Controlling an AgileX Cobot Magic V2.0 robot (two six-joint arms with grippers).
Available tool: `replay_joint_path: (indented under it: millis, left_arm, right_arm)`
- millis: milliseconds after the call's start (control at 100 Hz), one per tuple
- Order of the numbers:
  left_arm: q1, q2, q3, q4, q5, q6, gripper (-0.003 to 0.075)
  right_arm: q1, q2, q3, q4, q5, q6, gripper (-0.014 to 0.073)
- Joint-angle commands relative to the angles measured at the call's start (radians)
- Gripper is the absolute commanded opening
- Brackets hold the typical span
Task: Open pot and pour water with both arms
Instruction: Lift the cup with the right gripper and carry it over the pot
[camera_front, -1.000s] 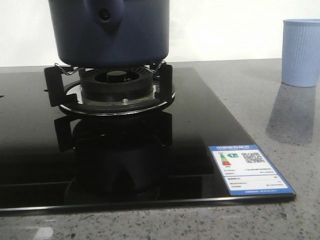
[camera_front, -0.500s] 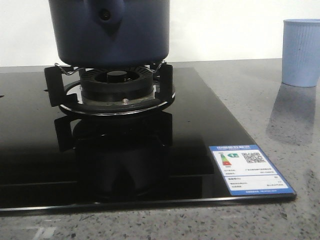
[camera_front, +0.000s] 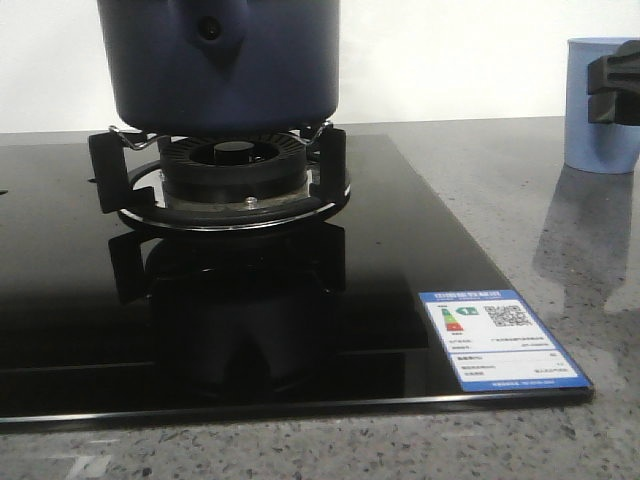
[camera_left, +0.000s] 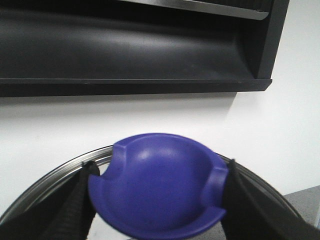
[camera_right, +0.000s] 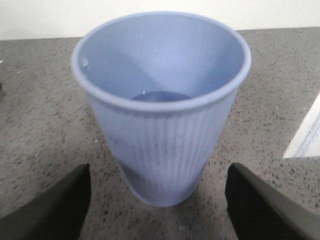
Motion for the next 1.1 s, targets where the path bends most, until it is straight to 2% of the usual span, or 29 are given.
replay_joint_path:
  millis: [0,720,890,1090]
  left_arm:
    - [0.001,-0.028,-0.039,0.005,-0.096,0.0,0.0351]
    - [0.001,-0.028,-0.039,0.005,-0.096,0.0,0.0351]
    - [0.001,-0.028,-0.039,0.005,-0.096,0.0,0.0351]
    - [0.001,-0.028,-0.039,0.005,-0.096,0.0,0.0351]
  right_arm:
    - [-0.001,0.013,-0.05,-0.006,-0.106,0.006,0.051]
    - [-0.001,0.264,-0.192,-0.008,-0.304,0.015,0.0509]
    - [0.0,0.312,-0.201,-0.022,-0.413,0.015,0.0507]
    - [0.002,0.316,-0.201,-0.024,-0.399,0.015,0.0507]
